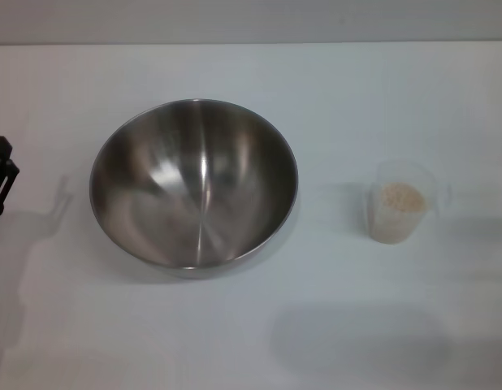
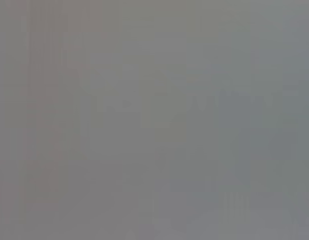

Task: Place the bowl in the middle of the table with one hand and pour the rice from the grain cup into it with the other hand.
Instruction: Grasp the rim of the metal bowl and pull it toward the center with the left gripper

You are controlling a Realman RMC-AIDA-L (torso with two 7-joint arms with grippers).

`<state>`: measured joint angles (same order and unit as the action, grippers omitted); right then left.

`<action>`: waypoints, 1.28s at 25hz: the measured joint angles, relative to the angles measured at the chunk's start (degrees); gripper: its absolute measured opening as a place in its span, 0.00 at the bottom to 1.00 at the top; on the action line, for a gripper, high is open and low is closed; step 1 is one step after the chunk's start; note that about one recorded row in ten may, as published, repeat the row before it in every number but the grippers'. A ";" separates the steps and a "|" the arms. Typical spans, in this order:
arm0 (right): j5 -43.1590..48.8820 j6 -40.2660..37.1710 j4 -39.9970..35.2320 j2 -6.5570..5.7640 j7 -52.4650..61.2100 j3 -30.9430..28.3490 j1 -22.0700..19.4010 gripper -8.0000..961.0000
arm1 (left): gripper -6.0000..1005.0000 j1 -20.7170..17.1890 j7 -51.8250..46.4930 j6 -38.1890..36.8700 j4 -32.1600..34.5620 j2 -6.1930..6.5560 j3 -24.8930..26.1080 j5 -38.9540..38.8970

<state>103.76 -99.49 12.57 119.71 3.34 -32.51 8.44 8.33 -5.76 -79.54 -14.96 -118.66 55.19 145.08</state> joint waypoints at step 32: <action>0.03 -0.79 0.00 -0.09 0.00 0.00 -0.04 0.87 | 0.83 -11.37 16.38 84.85 -70.33 5.72 19.66 10.50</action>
<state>103.80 -100.28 12.57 119.62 3.34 -32.52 8.40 -3.04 10.62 5.31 -85.29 -112.94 74.85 155.58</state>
